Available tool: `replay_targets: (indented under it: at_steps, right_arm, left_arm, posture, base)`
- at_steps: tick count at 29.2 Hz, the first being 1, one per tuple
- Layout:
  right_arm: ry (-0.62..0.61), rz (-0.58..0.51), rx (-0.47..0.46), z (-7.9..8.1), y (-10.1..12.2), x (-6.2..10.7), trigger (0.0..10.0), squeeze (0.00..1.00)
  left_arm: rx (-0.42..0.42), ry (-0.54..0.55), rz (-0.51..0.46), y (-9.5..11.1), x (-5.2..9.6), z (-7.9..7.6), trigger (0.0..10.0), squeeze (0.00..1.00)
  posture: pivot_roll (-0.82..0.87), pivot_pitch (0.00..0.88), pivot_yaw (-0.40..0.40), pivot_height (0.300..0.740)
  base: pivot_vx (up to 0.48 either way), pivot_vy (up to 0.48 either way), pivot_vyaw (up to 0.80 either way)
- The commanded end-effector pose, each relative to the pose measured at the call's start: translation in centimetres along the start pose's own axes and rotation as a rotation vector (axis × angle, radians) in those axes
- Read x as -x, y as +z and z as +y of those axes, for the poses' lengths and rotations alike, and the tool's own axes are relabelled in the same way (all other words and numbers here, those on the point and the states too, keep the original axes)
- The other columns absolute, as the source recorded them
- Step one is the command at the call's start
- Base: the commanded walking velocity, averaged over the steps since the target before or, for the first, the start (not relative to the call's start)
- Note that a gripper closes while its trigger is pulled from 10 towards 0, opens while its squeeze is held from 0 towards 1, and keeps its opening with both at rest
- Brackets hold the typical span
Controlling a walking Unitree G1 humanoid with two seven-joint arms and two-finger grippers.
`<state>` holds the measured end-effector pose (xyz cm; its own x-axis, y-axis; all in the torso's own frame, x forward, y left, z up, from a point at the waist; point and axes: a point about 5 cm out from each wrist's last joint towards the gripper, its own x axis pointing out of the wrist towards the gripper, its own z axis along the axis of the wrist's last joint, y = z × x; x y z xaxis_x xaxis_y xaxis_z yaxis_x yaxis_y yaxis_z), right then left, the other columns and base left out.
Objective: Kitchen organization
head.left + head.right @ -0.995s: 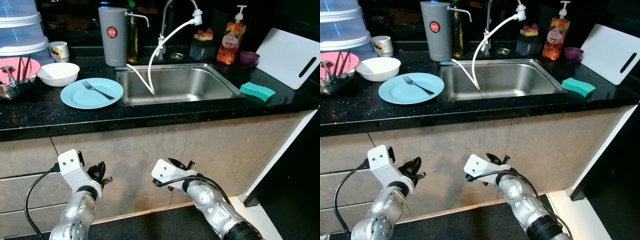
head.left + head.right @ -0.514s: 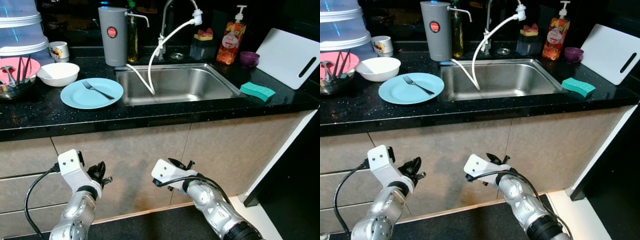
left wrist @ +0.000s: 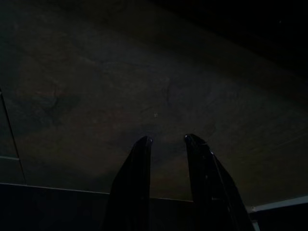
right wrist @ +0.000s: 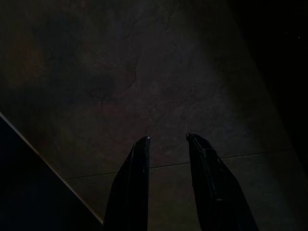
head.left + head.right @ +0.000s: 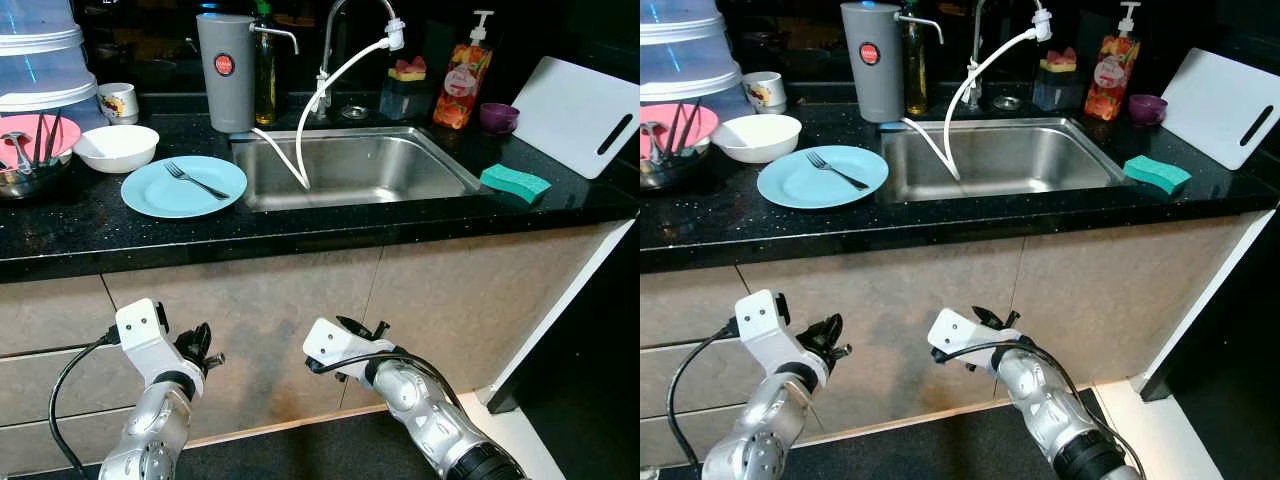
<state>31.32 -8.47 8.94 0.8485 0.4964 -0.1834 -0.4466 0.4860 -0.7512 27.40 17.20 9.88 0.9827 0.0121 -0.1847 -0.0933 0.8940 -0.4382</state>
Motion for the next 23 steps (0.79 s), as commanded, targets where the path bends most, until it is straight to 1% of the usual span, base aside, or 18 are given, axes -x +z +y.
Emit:
replay_targets:
  at_steps: [1,23]
  right_arm:
    - [-0.001,0.011,-0.009,-0.03,-0.26,0.03,10.0,0.00]
    - [-0.002,0.010,-0.010,-0.03,-0.22,0.03,10.0,0.00]
  left_arm:
    - [0.003,-0.002,0.009,-0.18,-0.07,-0.11,10.0,0.00]
    - [0.002,-0.003,0.010,-0.13,-0.05,-0.14,10.0,0.00]
  posture:
    - [-0.13,0.016,-0.022,0.740]
    - [-0.13,0.019,-0.019,0.740]
  base:
    - [0.000,0.000,0.00]
    - [0.000,0.000,0.00]
